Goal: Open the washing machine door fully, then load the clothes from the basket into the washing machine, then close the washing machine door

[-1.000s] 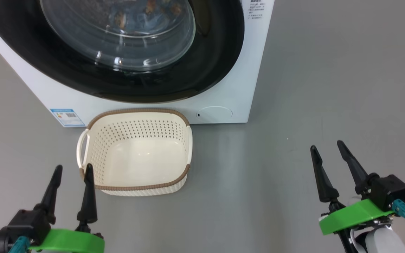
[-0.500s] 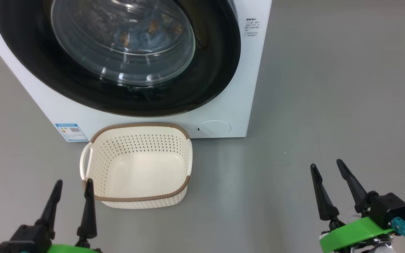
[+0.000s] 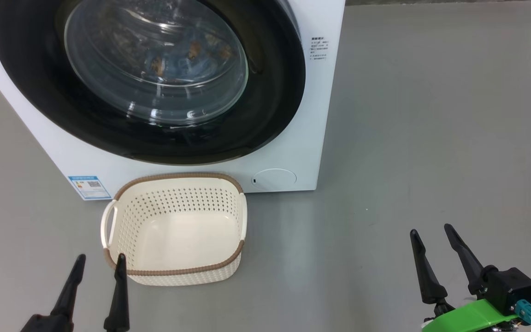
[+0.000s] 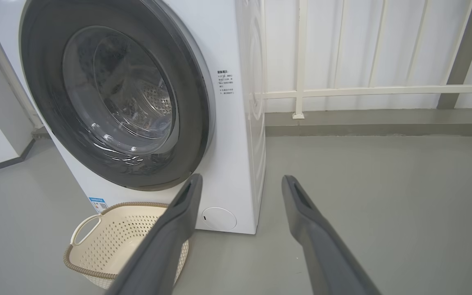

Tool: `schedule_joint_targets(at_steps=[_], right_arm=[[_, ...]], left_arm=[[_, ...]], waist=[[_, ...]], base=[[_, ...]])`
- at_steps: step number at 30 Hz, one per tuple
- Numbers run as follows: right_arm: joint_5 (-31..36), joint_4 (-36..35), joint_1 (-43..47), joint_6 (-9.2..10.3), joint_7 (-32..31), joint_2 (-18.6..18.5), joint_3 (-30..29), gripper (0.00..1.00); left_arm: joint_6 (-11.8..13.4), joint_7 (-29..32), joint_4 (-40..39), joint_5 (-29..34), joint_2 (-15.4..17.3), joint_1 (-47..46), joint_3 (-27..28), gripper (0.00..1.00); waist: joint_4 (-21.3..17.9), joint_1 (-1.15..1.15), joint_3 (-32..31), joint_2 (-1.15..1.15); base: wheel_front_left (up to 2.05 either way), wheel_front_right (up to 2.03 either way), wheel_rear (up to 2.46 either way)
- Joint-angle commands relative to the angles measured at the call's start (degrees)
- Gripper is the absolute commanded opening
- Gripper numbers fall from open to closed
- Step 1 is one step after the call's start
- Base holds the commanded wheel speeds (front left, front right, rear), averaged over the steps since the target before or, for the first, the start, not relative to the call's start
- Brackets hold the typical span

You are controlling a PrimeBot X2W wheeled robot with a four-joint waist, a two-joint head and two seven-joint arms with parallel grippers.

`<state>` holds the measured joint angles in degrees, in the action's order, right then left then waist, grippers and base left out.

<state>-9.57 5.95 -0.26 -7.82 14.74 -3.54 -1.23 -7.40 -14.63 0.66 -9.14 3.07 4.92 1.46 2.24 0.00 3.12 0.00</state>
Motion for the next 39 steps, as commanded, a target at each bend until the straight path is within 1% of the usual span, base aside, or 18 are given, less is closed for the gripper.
schedule_joint_targets(at_steps=[1, 11, 22, 39], right_arm=[[0.9, -1.5, -0.27, 0.33, 0.26, 0.04, 0.98, 1.0], [1.06, -0.94, 0.2, 0.33, 0.26, 0.28, -0.11, 1.0], [1.19, 0.01, 1.4, 0.33, 0.26, 0.51, -0.61, 1.0], [1.03, 0.01, 1.56, 0.33, 0.26, 0.62, -0.87, 1.0]], left_arm=[[-0.09, -0.37, -1.96, 0.6, 0.65, -0.55, 1.88, 1.0], [-0.09, -0.37, -2.3, 1.23, 0.38, 0.39, 1.74, 1.0], [-0.09, -0.37, -2.1, 1.49, 0.29, 1.78, 1.54, 1.0], [-0.09, -0.37, -1.82, 1.49, 0.52, 2.08, 0.58, 1.0]], waist=[[-0.05, 0.0, -0.19, 0.0], [0.35, 0.0, -1.04, 0.0], [0.11, 0.0, -3.43, 0.0], [0.45, 0.0, -3.53, 0.0]], base=[[0.0, 0.0, 0.0], [0.0, 0.0, 0.0], [0.0, 0.0, 0.0], [0.0, 0.0, 0.0]])
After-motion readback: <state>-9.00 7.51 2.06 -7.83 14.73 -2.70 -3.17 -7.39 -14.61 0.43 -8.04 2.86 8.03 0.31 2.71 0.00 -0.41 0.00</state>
